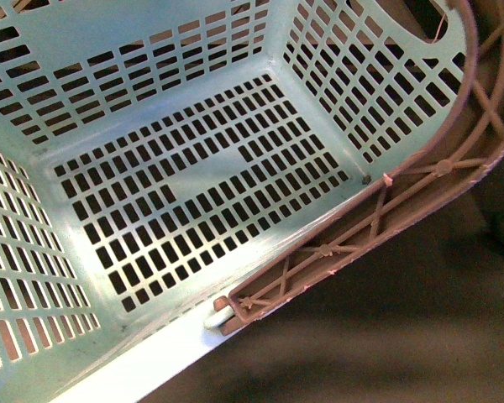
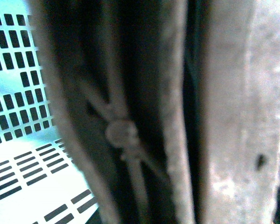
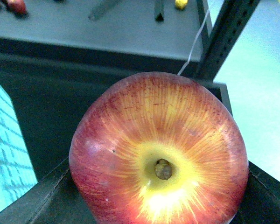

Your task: Pick apple with right arm and hold basket with left

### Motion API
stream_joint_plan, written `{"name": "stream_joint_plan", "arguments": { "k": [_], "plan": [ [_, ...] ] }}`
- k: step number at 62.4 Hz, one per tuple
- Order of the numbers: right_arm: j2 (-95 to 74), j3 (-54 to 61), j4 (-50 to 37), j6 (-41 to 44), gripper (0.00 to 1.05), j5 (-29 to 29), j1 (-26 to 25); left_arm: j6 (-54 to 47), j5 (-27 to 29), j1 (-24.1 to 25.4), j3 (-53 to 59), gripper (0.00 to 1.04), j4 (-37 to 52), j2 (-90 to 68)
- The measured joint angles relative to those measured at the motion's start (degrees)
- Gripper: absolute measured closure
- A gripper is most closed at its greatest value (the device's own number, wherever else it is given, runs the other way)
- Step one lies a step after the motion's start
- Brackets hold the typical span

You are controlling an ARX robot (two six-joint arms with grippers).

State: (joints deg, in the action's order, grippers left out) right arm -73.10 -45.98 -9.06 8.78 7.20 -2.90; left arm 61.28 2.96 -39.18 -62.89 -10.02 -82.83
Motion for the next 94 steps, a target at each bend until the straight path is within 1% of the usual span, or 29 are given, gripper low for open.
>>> {"name": "stream_joint_plan", "arguments": {
  "k": [6,15,20,31,43,57,61,63,67,74,81,88,94],
  "plan": [
    [2.9,-2.1,1.1,-2.8,0.25,-0.1,3.4,0.0,0.0,0.0,0.0,0.91,0.0,0.0],
    [4.0,-2.9,1.7,-5.8,0.25,-1.7,10.5,0.0,0.0,0.0,0.0,0.91,0.0,0.0],
    [3.5,-2.4,1.3,-6.5,0.25,-3.3,14.8,0.0,0.0,0.0,0.0,0.91,0.0,0.0],
    [2.4,0.5,0.3,-8.2,0.25,-5.3,21.7,0.0,0.0,0.0,0.0,0.91,0.0,0.0],
    [1.9,4.2,-0.2,-9.4,0.25,-7.0,27.1,0.0,0.0,0.0,0.0,0.91,0.0,0.0],
    [1.1,7.1,-0.5,-9.5,0.25,-8.9,31.3,-0.1,-0.6,0.0,0.0,0.91,0.0,0.0],
    [0.6,7.4,-0.8,-9.5,0.18,-8.9,31.8,-0.1,-0.7,0.0,0.0,0.91,0.0,0.0],
    [0.2,7.5,-1.2,-9.6,0.12,-8.9,32.0,0.0,-0.7,-0.1,0.0,0.91,0.0,0.0],
    [-0.1,7.5,-2.3,-10.3,0.07,-8.9,32.0,0.0,-0.5,-0.1,0.0,0.91,0.0,0.0],
    [-0.1,7.5,-3.8,-11.3,0.09,-9.2,31.1,0.0,-0.3,0.0,0.0,0.91,0.0,0.0],
    [1.3,7.5,-5.5,-12.4,0.09,-11.3,28.9,0.1,-0.3,0.0,0.1,0.91,-0.1,0.0],
    [7.6,9.4,-6.4,-13.3,0.09,-14.6,24.3,0.1,0.1,0.0,0.2,0.91,-0.2,0.0],
    [11.2,10.6,-6.4,-13.3,0.09,-15.5,22.4,-0.1,0.6,0.1,0.2,0.91,-0.2,0.0]
  ]
}}
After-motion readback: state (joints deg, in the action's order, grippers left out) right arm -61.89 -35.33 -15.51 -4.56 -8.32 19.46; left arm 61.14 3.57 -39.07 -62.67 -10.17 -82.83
